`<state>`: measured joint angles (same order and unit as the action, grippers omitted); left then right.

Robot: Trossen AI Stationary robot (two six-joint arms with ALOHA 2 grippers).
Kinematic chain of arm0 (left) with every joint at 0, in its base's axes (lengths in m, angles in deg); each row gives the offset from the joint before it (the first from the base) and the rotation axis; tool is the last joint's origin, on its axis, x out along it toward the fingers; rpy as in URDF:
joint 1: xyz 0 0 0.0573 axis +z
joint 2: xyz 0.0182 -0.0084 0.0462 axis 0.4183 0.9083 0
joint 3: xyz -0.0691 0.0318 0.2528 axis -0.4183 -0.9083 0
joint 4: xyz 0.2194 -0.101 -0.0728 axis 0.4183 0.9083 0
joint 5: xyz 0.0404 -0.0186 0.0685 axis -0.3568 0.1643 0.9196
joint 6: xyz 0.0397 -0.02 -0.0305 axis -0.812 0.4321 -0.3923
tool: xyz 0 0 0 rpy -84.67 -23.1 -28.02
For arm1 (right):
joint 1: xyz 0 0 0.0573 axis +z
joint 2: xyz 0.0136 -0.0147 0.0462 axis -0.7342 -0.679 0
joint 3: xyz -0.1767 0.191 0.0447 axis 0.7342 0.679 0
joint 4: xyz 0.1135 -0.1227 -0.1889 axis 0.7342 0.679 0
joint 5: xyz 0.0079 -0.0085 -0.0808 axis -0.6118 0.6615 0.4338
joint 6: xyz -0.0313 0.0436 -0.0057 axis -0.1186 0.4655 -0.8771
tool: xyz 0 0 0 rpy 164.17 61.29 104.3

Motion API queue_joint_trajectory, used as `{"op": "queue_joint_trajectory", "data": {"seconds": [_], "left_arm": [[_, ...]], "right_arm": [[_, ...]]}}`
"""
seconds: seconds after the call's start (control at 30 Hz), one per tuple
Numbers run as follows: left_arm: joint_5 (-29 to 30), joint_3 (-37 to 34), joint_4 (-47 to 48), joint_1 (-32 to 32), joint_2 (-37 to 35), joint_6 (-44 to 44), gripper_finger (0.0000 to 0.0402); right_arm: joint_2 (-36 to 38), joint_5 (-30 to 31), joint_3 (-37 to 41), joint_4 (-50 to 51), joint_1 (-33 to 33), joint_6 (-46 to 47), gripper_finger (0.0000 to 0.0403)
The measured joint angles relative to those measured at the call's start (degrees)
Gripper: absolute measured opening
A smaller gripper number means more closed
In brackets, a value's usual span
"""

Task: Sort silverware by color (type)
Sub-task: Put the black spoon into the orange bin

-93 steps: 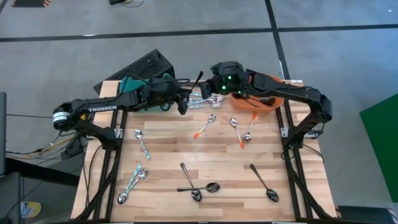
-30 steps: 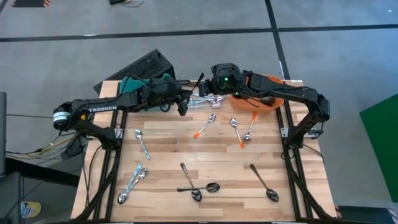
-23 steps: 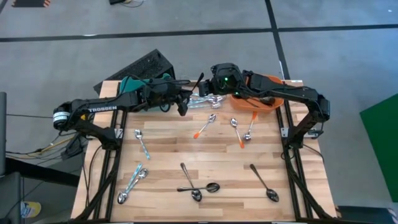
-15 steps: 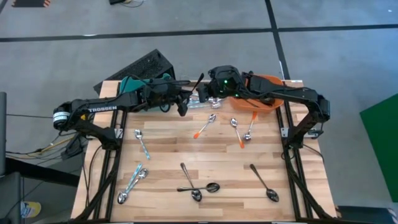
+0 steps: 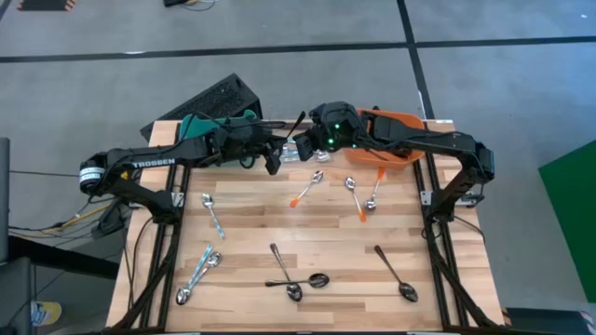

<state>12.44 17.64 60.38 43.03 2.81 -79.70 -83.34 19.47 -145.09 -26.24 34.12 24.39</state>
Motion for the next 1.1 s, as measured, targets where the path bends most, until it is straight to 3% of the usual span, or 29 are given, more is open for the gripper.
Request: {"op": "queue_joint_trajectory", "data": {"seconds": [0.23, 0.43, 1.1], "left_arm": [[0.0, 0.0, 0.0, 0.0, 0.0, 0.0, 0.0], [0.0, 0.0, -0.1, 0.0, 0.0, 0.0, 0.0], [-0.6, 0.0, -0.2, 0.0, 0.0, -0.1, 0.0]], "right_arm": [[0.0, 1.5, 0.0, 0.1, -0.1, 0.5, 0.0063], [0.0, 3.9, 0.0, 1.7, -1.7, 10.7, 0.0063], [0.0, 2.9, 0.0, -0.7, -2.0, 10.6, 0.0063]]}}
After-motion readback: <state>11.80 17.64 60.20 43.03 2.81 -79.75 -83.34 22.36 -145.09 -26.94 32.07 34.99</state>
